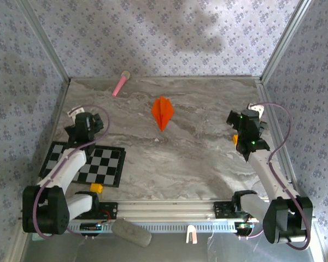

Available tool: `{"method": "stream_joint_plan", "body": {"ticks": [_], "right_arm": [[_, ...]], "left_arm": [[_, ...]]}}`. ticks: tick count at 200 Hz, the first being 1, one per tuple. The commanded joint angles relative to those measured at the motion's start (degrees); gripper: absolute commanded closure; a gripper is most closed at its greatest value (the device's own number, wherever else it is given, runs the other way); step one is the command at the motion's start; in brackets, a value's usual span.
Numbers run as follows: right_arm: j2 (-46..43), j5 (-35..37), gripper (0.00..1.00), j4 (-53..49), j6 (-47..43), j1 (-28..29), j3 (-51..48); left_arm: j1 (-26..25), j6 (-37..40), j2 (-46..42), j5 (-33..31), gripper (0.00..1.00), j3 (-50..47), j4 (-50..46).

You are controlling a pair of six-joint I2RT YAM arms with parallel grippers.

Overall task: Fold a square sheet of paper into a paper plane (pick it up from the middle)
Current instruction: Reset both arms

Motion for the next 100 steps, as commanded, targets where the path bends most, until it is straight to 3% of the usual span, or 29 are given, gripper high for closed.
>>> {"method": "stream_joint_plan", "body": {"ticks": [1,32,79,100], "right_arm": [[1.9,0.2,0.0,7.9,-1.4,-1.5,-4.4],[6.2,-1.2,0.0,21.1,-6.0,-1.6,-12.3],[11.1,-7.5,0.0,34.1,-10.3,-1.8,-16.8],[13.7,-10.8,0.0,40.0,-13.4,-2.0,-18.1]], "left_arm": [[1.0,5.6,-1.5,1.9,0.0,-6.2,13.6],[2.4,9.8,0.4,6.1,0.0,-11.3,19.9],[3.0,12.6,7.9,19.0,0.0,-15.6,34.0],[3.0,14.3,9.8,19.2,0.0,-15.1,36.1]]}}
